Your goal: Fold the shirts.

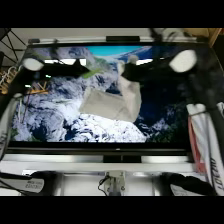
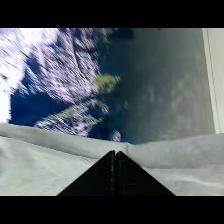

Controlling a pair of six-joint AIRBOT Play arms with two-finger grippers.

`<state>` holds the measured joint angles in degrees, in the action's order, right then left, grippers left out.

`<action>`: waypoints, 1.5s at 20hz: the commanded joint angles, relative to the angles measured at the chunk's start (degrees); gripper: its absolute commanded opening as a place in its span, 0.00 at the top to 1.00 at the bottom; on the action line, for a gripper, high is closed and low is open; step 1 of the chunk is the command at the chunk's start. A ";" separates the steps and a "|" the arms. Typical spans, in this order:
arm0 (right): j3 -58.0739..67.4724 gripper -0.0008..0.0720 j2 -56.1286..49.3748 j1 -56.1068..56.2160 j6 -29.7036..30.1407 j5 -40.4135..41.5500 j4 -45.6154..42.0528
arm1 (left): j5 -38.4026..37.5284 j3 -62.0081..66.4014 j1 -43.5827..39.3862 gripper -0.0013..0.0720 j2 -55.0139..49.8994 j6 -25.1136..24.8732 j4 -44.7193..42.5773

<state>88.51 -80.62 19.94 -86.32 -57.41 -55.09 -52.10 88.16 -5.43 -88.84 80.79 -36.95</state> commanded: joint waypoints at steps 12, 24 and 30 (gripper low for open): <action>-0.02 0.21 -12.70 -0.59 -6.36 -5.81 -13.22 | -12.94 -0.15 19.69 0.92 13.86 -0.81 -9.40; -10.38 0.04 -22.12 -8.83 -3.17 -8.68 -0.59 | -14.67 -0.15 19.69 0.92 13.86 -0.57 -9.38; -6.01 0.88 -20.13 -9.35 3.58 -10.08 4.98 | -14.32 -0.13 19.67 0.92 13.86 -0.57 -9.35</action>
<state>79.90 -102.08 11.49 -87.57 -65.56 -54.50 -66.72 88.01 14.24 -75.00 80.16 -46.30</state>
